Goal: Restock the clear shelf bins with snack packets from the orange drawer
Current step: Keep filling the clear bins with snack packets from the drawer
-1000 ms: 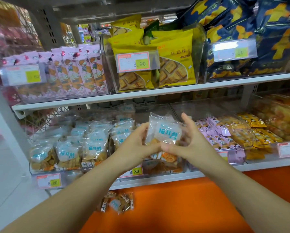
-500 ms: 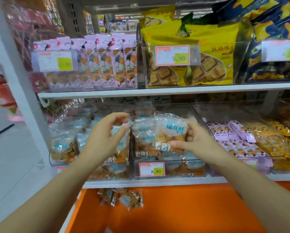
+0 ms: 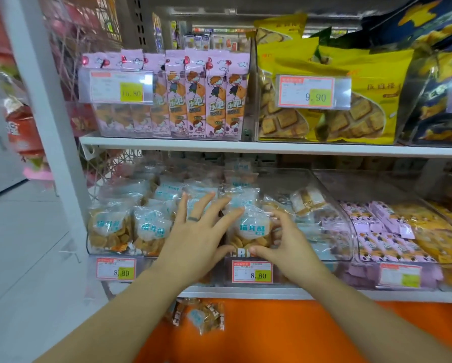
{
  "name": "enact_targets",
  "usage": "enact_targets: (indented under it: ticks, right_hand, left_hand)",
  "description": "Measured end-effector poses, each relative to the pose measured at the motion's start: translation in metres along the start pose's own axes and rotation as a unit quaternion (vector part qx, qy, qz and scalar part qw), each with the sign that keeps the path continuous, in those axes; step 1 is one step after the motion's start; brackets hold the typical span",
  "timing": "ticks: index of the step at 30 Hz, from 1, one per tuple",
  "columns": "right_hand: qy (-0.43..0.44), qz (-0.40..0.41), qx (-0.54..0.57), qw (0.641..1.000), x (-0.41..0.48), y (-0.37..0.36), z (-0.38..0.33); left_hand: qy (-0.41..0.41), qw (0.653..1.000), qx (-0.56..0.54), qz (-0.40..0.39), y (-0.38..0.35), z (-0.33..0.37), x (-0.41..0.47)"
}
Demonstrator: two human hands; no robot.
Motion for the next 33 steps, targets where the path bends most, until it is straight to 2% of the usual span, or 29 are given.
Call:
enact_targets:
  ticks: [3,8,11,14,16,20,23,26,29,33]
  right_hand:
    - [-0.007,0.015,-0.009,1.000,-0.005,-0.003,0.002]
    - [0.003,-0.008,0.020,1.000,-0.005,0.007,-0.002]
    - [0.013,-0.058,0.044,0.997,0.001,0.012,-0.004]
    - [0.026,-0.116,0.021,0.993,0.010,0.015,-0.007]
    - [0.032,-0.126,-0.013,0.991,0.014,0.015,-0.011]
    - [0.007,-0.085,-0.031,0.996,0.011,0.005,-0.009]
    - [-0.019,-0.018,-0.007,1.000,-0.001,-0.001,-0.005]
    - [-0.009,0.053,-0.001,0.999,-0.010,-0.002,-0.002]
    - [-0.006,0.061,-0.008,0.998,-0.011,-0.001,-0.004]
    - [0.001,0.053,-0.034,0.998,-0.007,-0.006,-0.007]
  left_hand:
    - [-0.008,1.000,0.017,-0.002,-0.005,0.004,0.001]
    - [0.006,1.000,0.024,-0.001,-0.010,0.005,-0.001]
    - [0.003,1.000,0.019,0.021,-0.011,0.002,-0.004]
    - [-0.003,0.999,0.019,0.034,-0.012,0.004,-0.006]
    - [-0.005,0.999,0.022,0.037,-0.014,0.005,-0.005]
    - [-0.007,0.999,0.034,0.014,-0.020,0.008,-0.002]
    - [0.004,0.999,0.033,-0.007,-0.019,0.010,0.000]
    - [0.020,0.999,0.028,0.006,-0.015,0.011,-0.001]
    - [0.037,0.999,0.017,0.034,-0.013,0.013,-0.002]
    - [0.024,0.999,0.013,0.030,-0.022,0.016,-0.003]
Point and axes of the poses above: each hand's wrist, its own x-axis towards the middle knuckle, its own y-axis out of the back of the hand, z = x × y, the point moved 1 cm from there along x, towards the middle knuckle, and after that the axes turned 5 degrees about z, right-handed, at the moved point
